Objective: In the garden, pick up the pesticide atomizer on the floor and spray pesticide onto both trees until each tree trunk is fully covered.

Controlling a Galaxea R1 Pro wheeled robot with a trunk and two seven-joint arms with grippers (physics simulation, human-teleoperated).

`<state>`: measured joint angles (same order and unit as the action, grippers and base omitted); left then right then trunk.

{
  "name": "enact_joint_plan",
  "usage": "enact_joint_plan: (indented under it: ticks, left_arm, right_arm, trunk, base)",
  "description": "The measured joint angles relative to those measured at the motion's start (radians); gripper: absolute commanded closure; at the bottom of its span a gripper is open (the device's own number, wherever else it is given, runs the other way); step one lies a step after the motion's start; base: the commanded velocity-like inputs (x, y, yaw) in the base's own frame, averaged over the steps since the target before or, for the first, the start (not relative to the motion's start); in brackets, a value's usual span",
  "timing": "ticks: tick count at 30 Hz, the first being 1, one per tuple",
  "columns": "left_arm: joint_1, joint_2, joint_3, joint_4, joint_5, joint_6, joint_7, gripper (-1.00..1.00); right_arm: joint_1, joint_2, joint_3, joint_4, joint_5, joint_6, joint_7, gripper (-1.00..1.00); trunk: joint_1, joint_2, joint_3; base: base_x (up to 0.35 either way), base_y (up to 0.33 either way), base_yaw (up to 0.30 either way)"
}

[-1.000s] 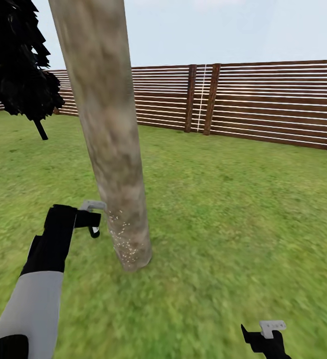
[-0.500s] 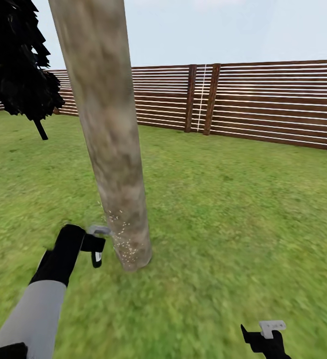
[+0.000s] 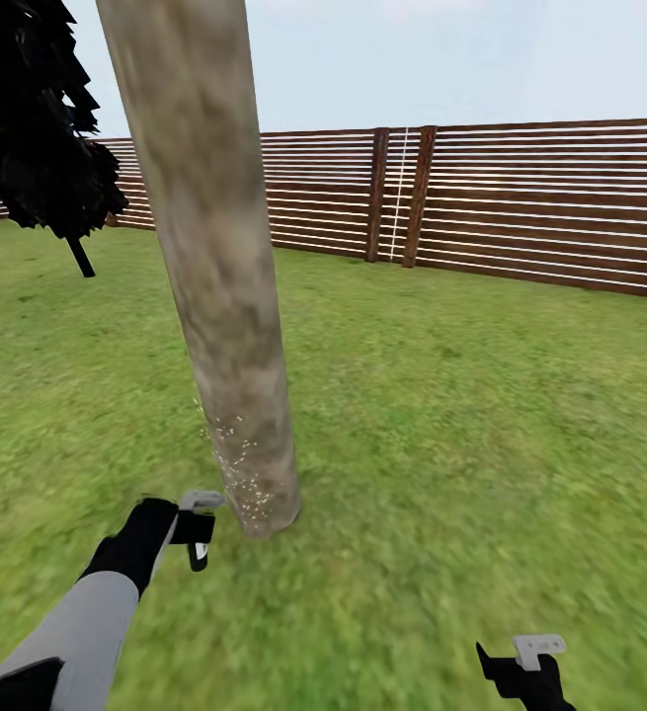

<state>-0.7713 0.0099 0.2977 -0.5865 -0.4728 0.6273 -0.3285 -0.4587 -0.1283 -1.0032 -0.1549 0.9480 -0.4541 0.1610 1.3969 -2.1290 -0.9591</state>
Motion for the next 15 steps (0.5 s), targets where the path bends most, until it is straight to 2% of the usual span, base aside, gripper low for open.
enact_joint_plan:
  ticks: [3,4,6,7,12,15]
  left_arm:
    - [0.000,-0.003,0.000,0.056,0.013,-0.073,0.059,1.00]
    - [0.000,-0.002,0.001,0.080,0.039,-0.104,0.094,1.00]
    - [0.000,-0.001,-0.001,0.108,0.114,-0.151,0.146,1.00]
    - [0.000,-0.003,-0.002,0.112,0.120,-0.156,0.163,1.00]
    - [0.015,0.003,-0.001,0.114,0.121,-0.156,0.170,1.00]
    - [0.037,0.004,-0.002,0.113,0.120,-0.156,0.175,1.00]
  right_arm:
    - [0.000,0.000,0.000,0.000,0.000,0.000,0.000,-1.00]
    - [0.000,0.000,0.000,0.000,0.000,0.000,0.000,-1.00]
    - [0.000,0.000,0.000,0.000,0.000,0.000,0.000,-1.00]
    - [0.000,0.000,0.000,0.000,0.000,0.000,0.000,-1.00]
    - [0.000,0.000,0.000,0.000,0.000,0.000,0.000,-1.00]
    - [0.000,0.000,0.000,0.000,0.000,0.000,0.000,-1.00]
  trunk:
    - [0.000,0.000,0.000]
    - [0.000,0.000,0.000]
    - [0.000,0.000,0.000]
    - [0.000,0.000,0.000]
    - [0.000,0.000,0.000]
    - [0.000,0.000,0.000]
  base:
    - [0.000,0.000,0.000]
    - [0.000,0.000,0.000]
    - [0.003,0.000,0.000]
    - [0.093,0.020,0.000]
    - [0.233,0.165,0.000]
    - [0.031,0.028,0.000]
